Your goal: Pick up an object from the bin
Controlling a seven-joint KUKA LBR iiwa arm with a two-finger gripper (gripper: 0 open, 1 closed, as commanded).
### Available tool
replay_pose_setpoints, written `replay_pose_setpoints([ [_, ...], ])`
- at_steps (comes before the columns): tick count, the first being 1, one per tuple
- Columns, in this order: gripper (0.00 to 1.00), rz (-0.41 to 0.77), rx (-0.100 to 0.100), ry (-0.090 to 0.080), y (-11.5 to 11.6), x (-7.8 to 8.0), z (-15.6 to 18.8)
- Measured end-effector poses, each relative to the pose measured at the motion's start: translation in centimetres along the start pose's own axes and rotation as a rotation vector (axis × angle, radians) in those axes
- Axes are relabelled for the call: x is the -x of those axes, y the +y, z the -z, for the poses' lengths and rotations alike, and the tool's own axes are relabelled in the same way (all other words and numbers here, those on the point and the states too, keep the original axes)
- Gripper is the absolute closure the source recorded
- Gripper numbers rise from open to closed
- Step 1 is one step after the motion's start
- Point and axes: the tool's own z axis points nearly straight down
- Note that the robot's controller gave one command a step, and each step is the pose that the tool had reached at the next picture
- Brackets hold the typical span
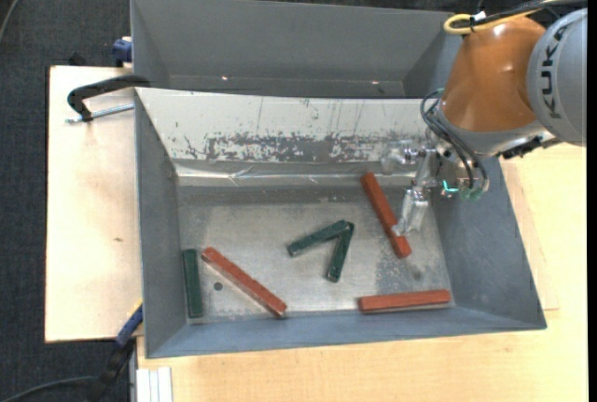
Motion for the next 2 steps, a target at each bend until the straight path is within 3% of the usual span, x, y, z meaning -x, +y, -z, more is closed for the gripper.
replay_pose_setpoints([
  [1,0.00,-0.037,0.004,0.002,7.17,-3.64,-7.34],
  [2,1.00,-0.042,0.000,-0.009,6.66,-3.30,-6.89],
])
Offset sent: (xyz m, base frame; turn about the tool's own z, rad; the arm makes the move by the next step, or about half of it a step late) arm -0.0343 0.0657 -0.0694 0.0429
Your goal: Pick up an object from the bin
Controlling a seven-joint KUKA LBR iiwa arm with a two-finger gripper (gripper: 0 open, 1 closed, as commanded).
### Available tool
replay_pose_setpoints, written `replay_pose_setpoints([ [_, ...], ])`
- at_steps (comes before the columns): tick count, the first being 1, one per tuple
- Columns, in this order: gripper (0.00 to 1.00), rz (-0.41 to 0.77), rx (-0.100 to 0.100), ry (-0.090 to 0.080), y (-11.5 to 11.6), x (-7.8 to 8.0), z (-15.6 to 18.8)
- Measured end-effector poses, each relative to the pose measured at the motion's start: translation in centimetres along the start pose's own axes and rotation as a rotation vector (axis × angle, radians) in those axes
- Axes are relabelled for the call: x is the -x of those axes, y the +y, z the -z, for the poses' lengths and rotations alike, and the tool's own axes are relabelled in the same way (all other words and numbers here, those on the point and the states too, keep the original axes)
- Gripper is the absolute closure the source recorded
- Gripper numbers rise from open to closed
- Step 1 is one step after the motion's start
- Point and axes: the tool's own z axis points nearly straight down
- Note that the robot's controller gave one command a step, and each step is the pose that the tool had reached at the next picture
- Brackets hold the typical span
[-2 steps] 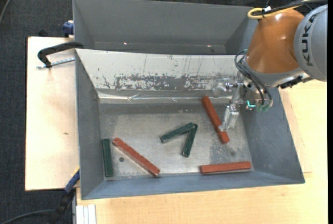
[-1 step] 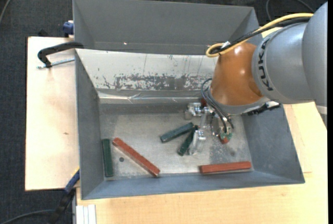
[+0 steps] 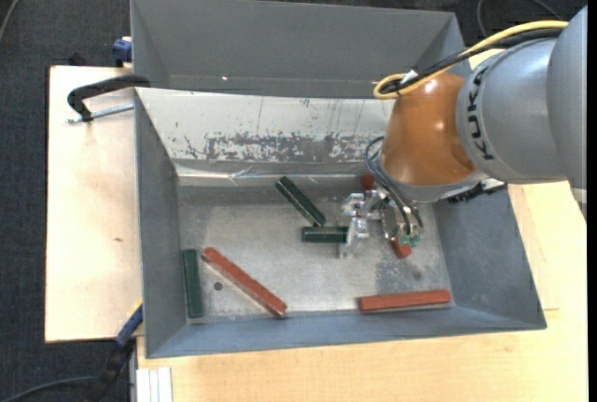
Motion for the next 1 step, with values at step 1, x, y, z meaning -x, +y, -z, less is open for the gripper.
replay_pose_setpoints([
  [1,1.00,-0.086,0.002,-0.013,0.43,-0.17,19.02],
])
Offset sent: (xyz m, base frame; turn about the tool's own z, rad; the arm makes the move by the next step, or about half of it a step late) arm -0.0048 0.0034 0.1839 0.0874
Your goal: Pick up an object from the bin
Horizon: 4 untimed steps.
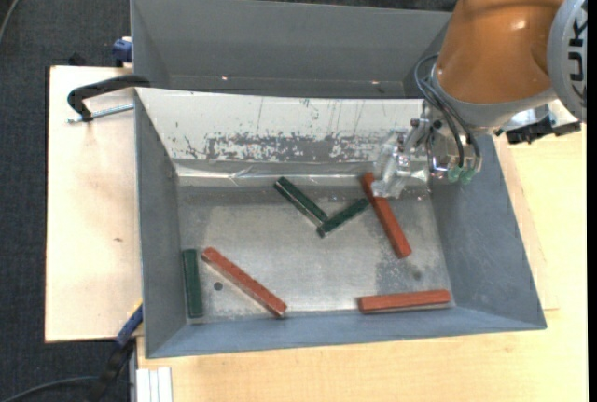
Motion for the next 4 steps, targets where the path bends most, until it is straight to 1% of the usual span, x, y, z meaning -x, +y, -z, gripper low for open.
replay_pose_setpoints([
  [1,0.00,0.000,-0.002,0.010,0.0,-0.2,-0.5],
  [2,0.00,0.083,-0.003,0.020,-1.3,3.7,-16.4],
  [3,0.00,0.411,0.001,0.017,-1.0,1.6,-19.1],
  [4,1.00,0.410,0.001,0.014,-1.0,1.7,-19.0],
])
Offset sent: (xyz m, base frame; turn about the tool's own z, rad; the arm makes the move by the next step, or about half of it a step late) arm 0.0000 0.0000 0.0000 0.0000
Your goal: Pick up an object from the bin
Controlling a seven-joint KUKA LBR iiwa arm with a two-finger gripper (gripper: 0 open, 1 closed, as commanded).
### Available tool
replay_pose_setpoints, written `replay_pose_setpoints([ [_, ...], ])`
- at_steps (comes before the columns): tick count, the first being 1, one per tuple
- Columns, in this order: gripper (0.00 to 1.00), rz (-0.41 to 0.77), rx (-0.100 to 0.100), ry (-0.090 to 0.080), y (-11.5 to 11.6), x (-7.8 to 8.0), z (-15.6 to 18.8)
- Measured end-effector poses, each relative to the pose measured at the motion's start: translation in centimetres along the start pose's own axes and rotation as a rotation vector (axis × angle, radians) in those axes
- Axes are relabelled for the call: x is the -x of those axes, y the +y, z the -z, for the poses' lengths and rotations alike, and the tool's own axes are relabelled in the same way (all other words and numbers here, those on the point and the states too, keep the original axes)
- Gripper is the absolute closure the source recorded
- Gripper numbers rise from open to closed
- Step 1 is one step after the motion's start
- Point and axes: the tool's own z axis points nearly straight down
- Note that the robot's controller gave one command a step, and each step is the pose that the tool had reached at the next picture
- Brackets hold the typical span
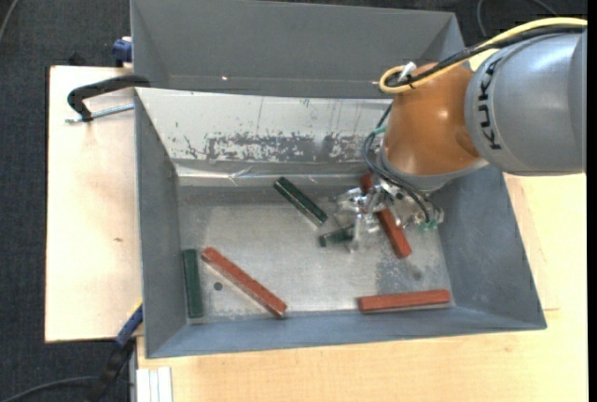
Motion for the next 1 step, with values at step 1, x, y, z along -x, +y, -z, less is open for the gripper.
replay_pose_setpoints([
  [1,1.00,-0.073,-0.005,-0.013,-1.51,-2.42,16.78],
])
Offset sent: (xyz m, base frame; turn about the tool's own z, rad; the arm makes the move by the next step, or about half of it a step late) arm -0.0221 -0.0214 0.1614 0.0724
